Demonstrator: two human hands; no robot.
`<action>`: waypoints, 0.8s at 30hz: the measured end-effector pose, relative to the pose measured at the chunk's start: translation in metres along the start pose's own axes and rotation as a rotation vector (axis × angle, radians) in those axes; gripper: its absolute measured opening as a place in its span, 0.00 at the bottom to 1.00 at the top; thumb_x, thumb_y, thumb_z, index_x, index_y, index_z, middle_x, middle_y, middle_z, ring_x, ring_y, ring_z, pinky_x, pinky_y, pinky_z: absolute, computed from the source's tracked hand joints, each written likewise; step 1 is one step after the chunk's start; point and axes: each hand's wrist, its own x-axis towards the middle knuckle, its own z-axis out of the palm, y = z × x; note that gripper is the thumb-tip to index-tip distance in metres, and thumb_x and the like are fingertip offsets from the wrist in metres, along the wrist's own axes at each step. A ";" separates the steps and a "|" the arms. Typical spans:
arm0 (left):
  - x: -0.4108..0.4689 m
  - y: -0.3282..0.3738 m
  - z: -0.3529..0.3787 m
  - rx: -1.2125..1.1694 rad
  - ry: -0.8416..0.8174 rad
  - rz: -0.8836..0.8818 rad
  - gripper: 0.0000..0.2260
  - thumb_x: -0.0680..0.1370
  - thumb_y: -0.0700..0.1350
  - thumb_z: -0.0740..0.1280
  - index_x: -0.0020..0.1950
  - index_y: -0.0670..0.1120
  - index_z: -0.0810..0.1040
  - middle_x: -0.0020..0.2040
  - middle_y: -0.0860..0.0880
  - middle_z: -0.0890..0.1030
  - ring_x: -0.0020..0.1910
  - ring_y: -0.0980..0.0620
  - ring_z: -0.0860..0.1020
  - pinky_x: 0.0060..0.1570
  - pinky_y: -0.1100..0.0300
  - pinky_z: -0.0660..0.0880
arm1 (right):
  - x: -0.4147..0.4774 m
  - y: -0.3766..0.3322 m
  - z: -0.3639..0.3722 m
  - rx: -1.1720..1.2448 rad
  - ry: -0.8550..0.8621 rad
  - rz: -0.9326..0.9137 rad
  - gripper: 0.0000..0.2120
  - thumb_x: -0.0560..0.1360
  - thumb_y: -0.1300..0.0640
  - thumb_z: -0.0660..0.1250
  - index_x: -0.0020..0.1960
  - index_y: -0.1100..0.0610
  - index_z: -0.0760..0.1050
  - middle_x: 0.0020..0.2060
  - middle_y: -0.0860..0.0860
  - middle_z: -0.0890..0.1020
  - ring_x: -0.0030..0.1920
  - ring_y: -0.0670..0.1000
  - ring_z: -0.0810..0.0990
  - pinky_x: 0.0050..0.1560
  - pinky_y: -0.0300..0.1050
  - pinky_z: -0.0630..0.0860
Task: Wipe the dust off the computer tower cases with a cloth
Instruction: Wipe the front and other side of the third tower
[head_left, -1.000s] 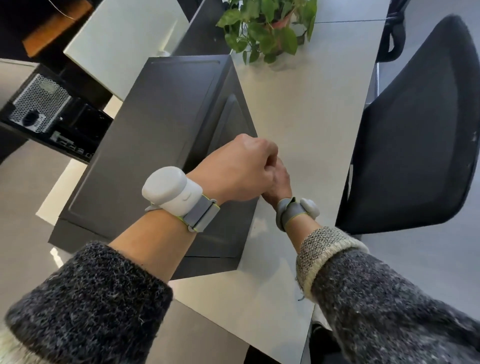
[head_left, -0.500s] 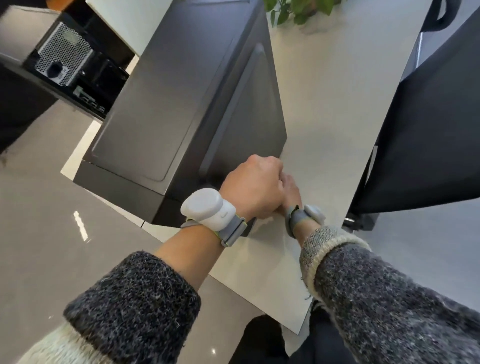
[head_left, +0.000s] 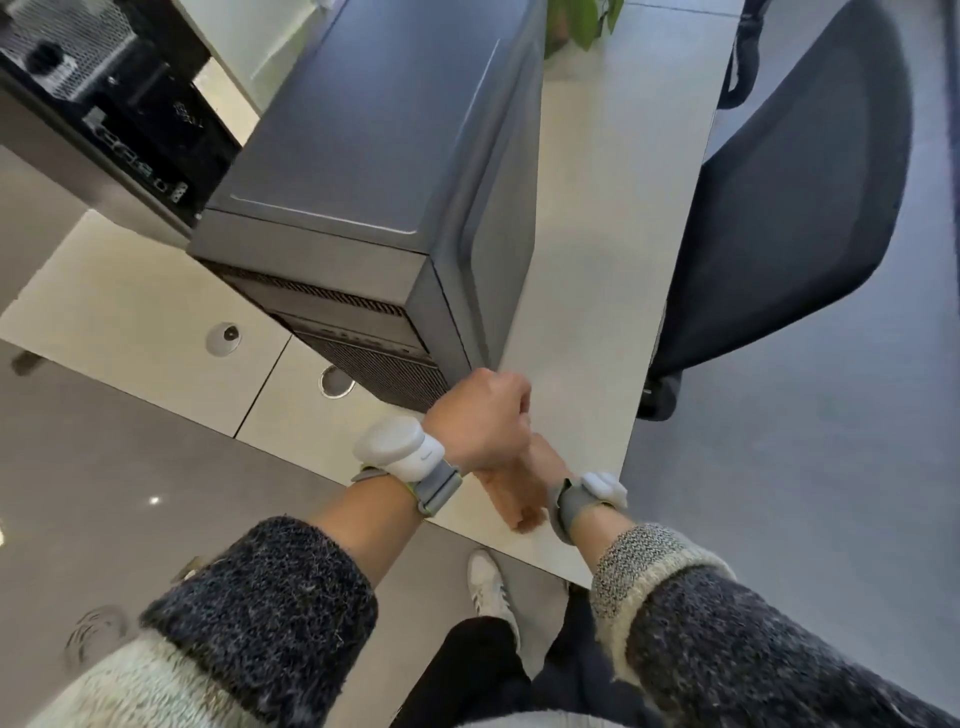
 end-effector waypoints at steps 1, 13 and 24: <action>-0.006 -0.009 0.001 -0.008 -0.003 -0.007 0.05 0.79 0.44 0.63 0.46 0.48 0.78 0.48 0.47 0.82 0.47 0.45 0.80 0.44 0.53 0.77 | -0.006 -0.003 -0.002 0.125 0.036 0.001 0.09 0.80 0.59 0.66 0.42 0.54 0.78 0.35 0.52 0.82 0.34 0.53 0.81 0.42 0.49 0.82; -0.041 -0.136 -0.017 -0.402 0.221 -0.409 0.23 0.73 0.55 0.69 0.61 0.42 0.71 0.59 0.41 0.75 0.56 0.39 0.76 0.47 0.50 0.73 | -0.052 -0.064 -0.048 0.785 0.743 -0.115 0.11 0.79 0.55 0.60 0.53 0.46 0.81 0.51 0.48 0.86 0.53 0.50 0.85 0.58 0.57 0.83; -0.046 -0.137 -0.046 -0.678 0.561 -0.347 0.25 0.75 0.42 0.72 0.69 0.49 0.67 0.55 0.47 0.81 0.51 0.44 0.77 0.48 0.52 0.73 | -0.064 -0.101 -0.048 0.404 0.624 -0.209 0.26 0.75 0.51 0.77 0.70 0.47 0.72 0.56 0.41 0.70 0.62 0.53 0.73 0.66 0.51 0.77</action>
